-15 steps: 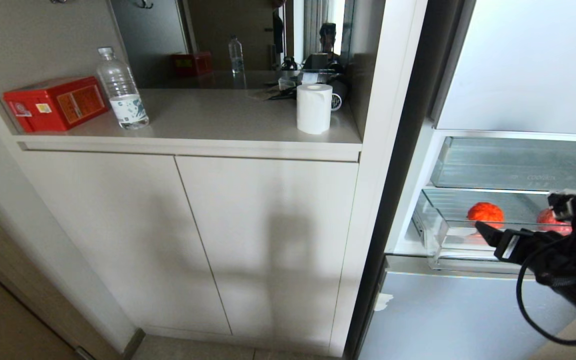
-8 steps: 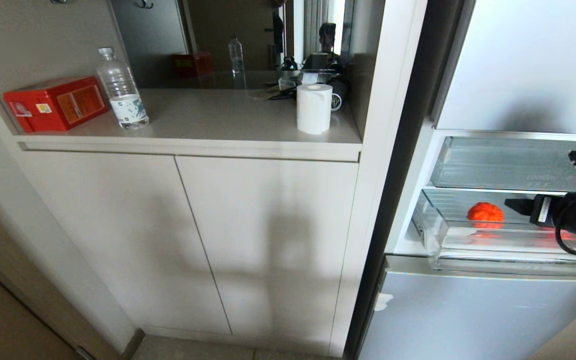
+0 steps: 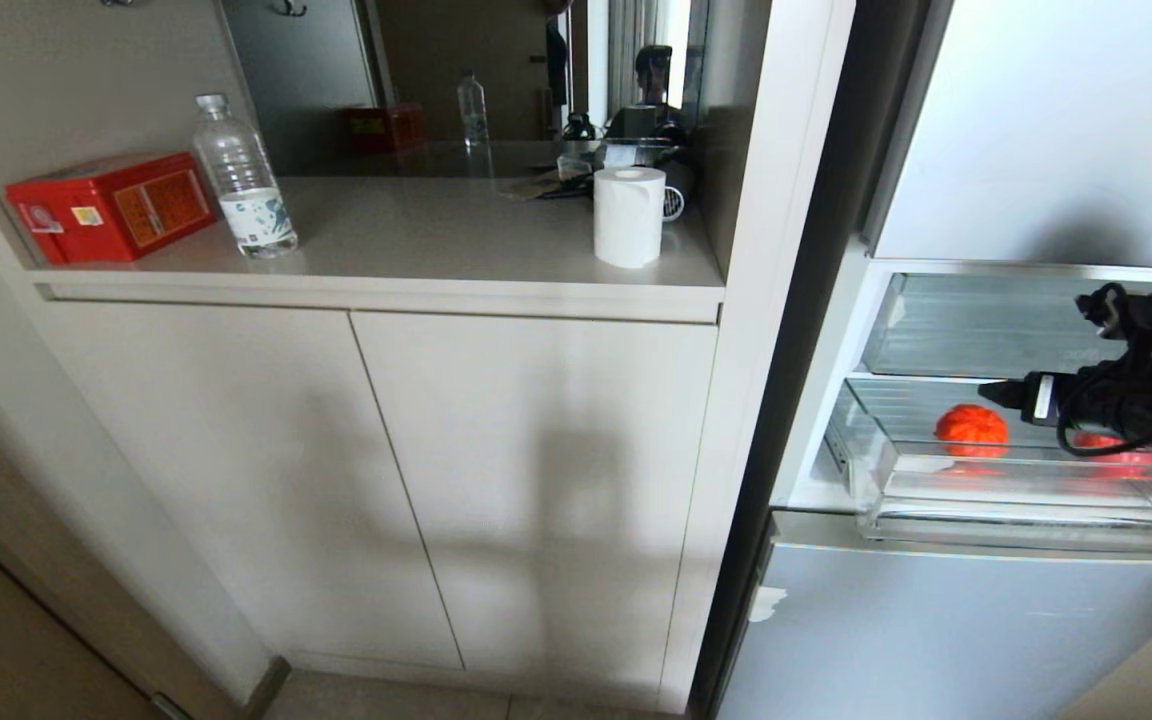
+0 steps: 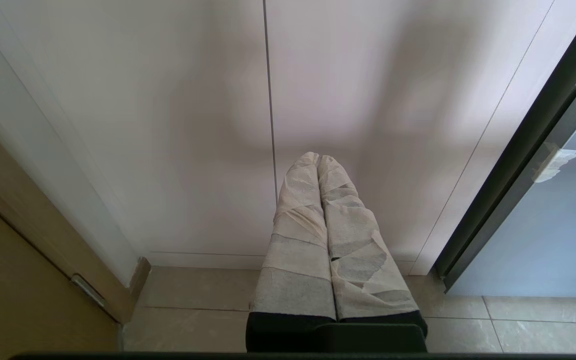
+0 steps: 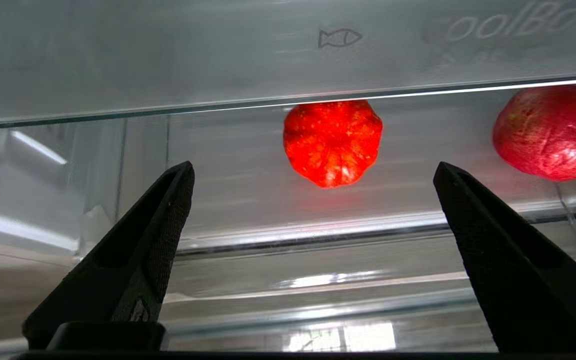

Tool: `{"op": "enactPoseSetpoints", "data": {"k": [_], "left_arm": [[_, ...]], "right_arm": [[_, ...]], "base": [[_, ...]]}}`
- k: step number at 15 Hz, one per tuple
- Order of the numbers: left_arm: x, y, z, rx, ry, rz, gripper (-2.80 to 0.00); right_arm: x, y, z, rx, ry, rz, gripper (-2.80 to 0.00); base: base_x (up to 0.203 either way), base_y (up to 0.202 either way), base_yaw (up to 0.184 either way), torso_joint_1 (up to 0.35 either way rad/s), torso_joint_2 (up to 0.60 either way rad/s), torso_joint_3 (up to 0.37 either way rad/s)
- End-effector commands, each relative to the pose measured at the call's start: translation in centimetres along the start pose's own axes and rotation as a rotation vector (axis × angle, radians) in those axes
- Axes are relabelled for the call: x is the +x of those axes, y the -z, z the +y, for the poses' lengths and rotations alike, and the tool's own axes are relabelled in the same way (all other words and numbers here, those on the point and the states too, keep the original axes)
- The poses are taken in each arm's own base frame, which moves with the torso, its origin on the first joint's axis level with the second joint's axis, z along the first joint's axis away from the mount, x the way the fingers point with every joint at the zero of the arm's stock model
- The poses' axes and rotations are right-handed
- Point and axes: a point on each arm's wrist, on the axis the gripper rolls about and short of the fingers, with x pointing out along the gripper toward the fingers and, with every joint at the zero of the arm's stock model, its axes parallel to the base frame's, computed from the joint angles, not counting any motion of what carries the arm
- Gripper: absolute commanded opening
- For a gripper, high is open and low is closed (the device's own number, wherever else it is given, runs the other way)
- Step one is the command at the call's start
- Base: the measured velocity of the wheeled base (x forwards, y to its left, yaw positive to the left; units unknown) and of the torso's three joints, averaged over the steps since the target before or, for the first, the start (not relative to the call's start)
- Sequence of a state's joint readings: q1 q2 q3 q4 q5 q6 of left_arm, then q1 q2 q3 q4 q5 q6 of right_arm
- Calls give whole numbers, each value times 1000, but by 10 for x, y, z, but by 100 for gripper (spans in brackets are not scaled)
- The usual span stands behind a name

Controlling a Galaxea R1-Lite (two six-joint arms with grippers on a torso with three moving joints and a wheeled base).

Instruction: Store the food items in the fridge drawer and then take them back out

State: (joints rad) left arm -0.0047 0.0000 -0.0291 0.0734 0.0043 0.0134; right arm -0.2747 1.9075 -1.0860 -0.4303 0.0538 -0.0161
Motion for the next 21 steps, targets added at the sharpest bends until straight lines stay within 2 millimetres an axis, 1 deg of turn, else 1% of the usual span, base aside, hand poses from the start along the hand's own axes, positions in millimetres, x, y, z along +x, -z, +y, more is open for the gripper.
{"op": "enactPoseSetpoints", "data": {"k": [1, 3, 6, 8, 11, 13, 14, 15, 17, 18, 21], "left_arm": [[0, 0, 0, 0, 0, 0, -280], [0, 0, 0, 0, 0, 0, -280], [0, 0, 0, 0, 0, 0, -280], [0, 0, 0, 0, 0, 0, -280], [0, 0, 0, 0, 0, 0, -280], [0, 0, 0, 0, 0, 1, -280], [0, 0, 0, 0, 0, 0, -280], [0, 0, 0, 0, 0, 0, -280], [0, 0, 0, 0, 0, 1, -280], [0, 0, 0, 0, 0, 0, -280], [0, 0, 0, 0, 0, 0, -280]], "right_arm": [[21, 6, -1, -18, -4, 56, 0], [25, 7, -2, -26, -4, 110, 0], [17, 9, -2, -37, -2, 196, 0], [12, 11, -8, -45, 12, 237, 0], [-2, 10, -17, -36, 32, 269, 0], [-20, 10, -25, -28, 54, 287, 0], [-28, 13, -28, -25, 61, 303, 0], [-29, 14, -29, -23, 63, 311, 0], [-25, 16, -29, -23, 62, 318, 0], [-26, 20, -29, -23, 61, 332, 0], [-40, 35, -33, -17, 70, 382, 0]], "base": [[0, 0, 0, 0, 0, 0], [0, 0, 0, 0, 0, 0], [0, 0, 0, 0, 0, 0], [0, 0, 0, 0, 0, 0], [0, 0, 0, 0, 0, 0], [0, 0, 0, 0, 0, 0], [0, 0, 0, 0, 0, 0], [0, 0, 0, 0, 0, 0], [0, 0, 0, 0, 0, 0], [0, 0, 0, 0, 0, 0], [0, 0, 0, 0, 0, 0]]}}
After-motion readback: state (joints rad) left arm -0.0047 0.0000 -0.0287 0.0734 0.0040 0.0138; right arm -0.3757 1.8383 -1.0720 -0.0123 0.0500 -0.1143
